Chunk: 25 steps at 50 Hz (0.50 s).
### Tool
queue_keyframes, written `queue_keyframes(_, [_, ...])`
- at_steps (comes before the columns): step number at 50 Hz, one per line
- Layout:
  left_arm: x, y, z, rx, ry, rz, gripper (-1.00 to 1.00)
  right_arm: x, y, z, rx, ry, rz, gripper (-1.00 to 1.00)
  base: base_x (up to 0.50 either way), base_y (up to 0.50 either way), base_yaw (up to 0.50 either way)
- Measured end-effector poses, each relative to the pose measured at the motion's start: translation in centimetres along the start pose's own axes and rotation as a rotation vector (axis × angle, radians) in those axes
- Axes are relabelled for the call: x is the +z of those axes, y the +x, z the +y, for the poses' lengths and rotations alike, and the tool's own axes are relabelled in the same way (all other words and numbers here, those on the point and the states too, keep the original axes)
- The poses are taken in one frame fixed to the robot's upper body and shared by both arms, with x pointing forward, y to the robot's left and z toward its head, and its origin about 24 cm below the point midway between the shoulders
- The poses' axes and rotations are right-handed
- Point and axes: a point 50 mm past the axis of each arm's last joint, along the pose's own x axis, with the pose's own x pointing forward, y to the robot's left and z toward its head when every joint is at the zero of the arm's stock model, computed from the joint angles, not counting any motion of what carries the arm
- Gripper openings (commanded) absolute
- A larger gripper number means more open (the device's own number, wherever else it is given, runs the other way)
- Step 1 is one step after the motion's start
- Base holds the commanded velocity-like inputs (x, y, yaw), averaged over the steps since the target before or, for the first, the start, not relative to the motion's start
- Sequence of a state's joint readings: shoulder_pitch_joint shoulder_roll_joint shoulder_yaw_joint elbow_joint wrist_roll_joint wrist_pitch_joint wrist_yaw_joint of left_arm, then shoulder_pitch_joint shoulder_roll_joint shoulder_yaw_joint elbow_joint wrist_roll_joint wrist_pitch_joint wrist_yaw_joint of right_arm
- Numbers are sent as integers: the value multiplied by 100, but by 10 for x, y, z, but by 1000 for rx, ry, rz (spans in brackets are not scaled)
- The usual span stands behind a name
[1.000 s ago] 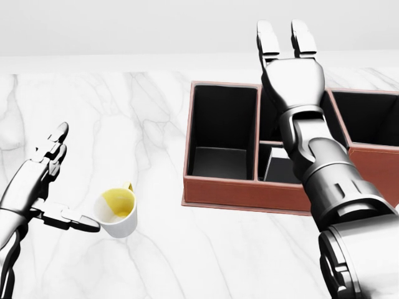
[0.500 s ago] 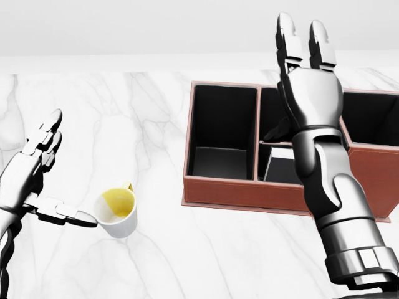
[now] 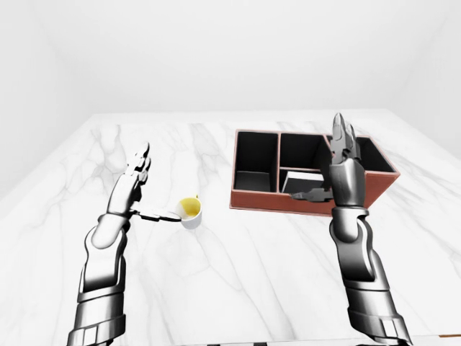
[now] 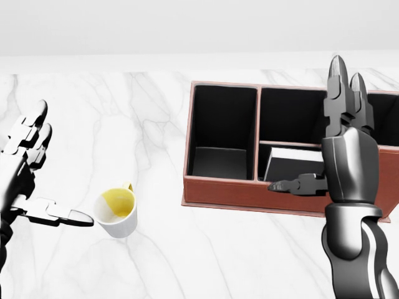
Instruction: Pick up the book and place it in the caddy.
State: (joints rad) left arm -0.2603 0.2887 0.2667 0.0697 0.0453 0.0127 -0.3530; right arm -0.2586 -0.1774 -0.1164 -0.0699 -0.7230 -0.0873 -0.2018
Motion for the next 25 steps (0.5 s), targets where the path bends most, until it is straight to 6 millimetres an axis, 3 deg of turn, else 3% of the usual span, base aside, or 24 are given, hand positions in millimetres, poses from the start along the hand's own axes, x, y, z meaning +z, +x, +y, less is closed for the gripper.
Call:
queue_keyframes(10, [17, -18, -3, 42, -80, -63, 100, -5, -29, -5, 3, 148, 74, 100, 0, 0, 0])
queue_keyframes(17, [46, -42, 1, 85, -106, -208, 100, -6, -46, -7, 10, 245, 116, 100, 0, 0, 0])
queue_keyframes(25, [69, -71, 5, 114, -124, -330, 100, -20, -68, -2, 15, 298, 229, 100, 0, 0, 0])
